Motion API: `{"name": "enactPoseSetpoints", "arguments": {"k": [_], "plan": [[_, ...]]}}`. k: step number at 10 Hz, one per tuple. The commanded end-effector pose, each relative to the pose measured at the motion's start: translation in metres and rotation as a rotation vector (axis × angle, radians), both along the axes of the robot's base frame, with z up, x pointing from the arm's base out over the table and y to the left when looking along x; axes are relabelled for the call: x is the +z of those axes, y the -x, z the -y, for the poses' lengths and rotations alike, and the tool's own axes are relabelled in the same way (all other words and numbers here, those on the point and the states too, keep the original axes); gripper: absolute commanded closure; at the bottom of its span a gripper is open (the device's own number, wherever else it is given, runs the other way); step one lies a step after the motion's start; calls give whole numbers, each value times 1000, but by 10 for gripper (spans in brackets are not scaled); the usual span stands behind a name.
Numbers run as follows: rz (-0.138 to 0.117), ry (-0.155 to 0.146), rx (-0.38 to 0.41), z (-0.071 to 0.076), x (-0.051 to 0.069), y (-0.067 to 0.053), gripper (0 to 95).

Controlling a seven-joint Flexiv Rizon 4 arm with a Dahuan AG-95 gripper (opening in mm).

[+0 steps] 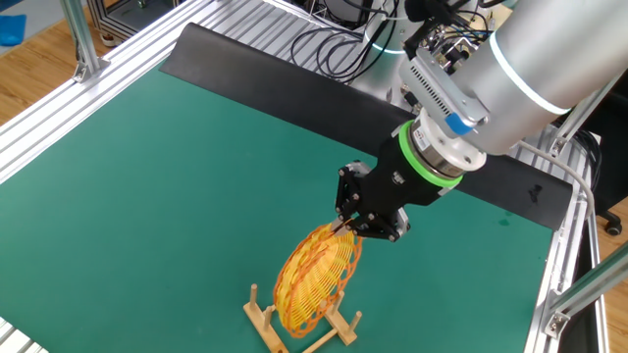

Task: Put the dish on the dish rack

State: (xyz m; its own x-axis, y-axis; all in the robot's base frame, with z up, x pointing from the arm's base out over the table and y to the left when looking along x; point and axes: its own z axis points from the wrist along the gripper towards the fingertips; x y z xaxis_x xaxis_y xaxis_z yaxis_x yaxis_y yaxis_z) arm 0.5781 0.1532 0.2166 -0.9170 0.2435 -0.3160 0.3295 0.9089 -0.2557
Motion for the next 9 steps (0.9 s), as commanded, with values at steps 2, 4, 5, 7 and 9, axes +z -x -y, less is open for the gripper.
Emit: {"name": "enactPoseSetpoints", "arguments": {"k": [2, 4, 5, 7, 9], "plan": [[0, -14, -4, -3, -2, 1, 950], [0, -14, -1, -3, -2, 1, 950], [1, -12, -7, -3, -2, 1, 760], [3, -11, -13, -3, -2, 1, 570], [3, -11, -11, -3, -2, 1, 570]]}}
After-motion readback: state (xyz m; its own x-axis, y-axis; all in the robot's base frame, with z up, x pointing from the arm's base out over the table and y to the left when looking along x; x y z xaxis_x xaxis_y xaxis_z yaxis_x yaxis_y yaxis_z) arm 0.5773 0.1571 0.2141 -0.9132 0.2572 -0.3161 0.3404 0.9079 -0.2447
